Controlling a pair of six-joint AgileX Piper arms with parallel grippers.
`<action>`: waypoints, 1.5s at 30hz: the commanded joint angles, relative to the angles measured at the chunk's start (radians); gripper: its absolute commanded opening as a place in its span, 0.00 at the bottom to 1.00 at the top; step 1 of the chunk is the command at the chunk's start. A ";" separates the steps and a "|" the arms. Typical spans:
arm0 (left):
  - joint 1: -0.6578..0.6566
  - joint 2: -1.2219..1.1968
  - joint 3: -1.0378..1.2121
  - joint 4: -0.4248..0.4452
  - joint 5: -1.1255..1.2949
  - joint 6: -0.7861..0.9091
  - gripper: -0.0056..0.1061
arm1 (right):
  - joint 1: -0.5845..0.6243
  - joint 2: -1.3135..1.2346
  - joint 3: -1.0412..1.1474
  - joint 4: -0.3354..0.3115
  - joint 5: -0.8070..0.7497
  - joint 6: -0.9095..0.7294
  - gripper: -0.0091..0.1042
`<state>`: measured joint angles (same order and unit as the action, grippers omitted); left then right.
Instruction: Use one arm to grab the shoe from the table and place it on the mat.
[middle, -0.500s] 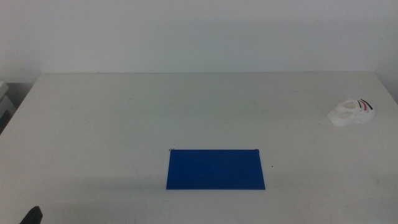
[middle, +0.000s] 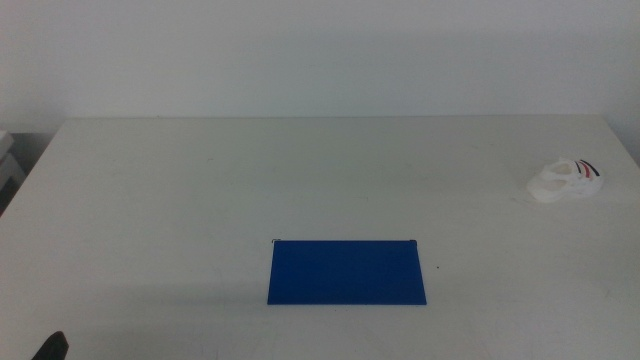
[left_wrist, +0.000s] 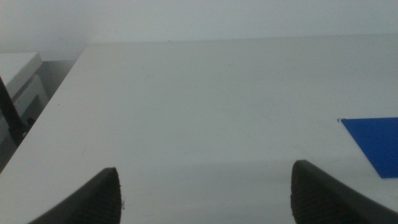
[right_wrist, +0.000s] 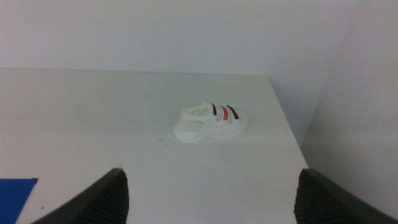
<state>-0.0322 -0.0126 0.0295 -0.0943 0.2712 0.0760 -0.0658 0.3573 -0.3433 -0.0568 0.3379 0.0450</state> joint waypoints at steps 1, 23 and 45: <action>-0.005 -0.014 0.007 -0.008 -0.080 -0.005 0.89 | 0.000 0.098 -0.092 -0.006 -0.068 -0.004 0.89; -0.005 -0.014 0.007 -0.008 -0.080 -0.005 0.89 | 0.001 0.996 -1.016 0.033 0.442 0.450 0.89; -0.005 -0.014 0.007 -0.008 -0.080 -0.005 0.89 | 0.001 1.510 -1.478 -0.017 0.683 0.571 0.89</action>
<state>-0.0322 -0.0126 0.0295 -0.0943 0.2712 0.0760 -0.0639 1.9227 -1.7869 -0.0392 1.0445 0.6180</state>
